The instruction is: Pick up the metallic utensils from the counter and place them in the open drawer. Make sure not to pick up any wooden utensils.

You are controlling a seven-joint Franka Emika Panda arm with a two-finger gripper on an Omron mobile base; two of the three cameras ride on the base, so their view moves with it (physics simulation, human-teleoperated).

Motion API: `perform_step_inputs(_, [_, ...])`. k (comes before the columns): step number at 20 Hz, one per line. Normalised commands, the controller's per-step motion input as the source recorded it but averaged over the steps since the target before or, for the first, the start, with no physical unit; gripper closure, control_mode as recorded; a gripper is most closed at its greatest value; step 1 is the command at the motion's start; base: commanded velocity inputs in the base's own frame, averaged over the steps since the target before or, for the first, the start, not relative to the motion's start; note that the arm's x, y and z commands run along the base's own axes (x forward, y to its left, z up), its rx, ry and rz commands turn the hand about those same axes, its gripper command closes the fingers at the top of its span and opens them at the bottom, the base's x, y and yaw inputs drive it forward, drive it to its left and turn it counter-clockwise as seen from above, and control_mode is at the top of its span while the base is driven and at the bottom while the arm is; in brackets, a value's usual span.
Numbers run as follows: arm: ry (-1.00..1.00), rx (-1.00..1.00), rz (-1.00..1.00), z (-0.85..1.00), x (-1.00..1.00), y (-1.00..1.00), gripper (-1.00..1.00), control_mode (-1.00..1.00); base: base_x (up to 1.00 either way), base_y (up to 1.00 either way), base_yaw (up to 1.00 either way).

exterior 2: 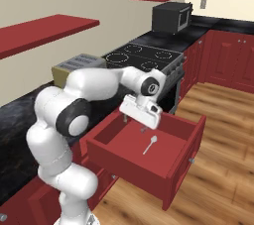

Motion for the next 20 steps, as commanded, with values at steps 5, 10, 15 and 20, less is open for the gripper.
perform_step_inputs(5, [-0.38,-0.19,-0.03,0.77,-0.52,0.36,-1.0,-1.0,0.0,0.0,0.0])
perform_step_inputs(10, [-0.44,-0.13,-0.05,0.76,-0.52,0.43,-1.0,-1.0,0.0,0.0,0.0])
perform_step_inputs(15, [-0.23,-0.1,-0.05,0.47,-0.56,0.22,-1.0,-1.0,0.0,0.0,0.0])
perform_step_inputs(20, [-0.13,-0.08,-0.01,0.18,-0.17,0.23,-1.0,-1.0,0.0,0.0,0.0])
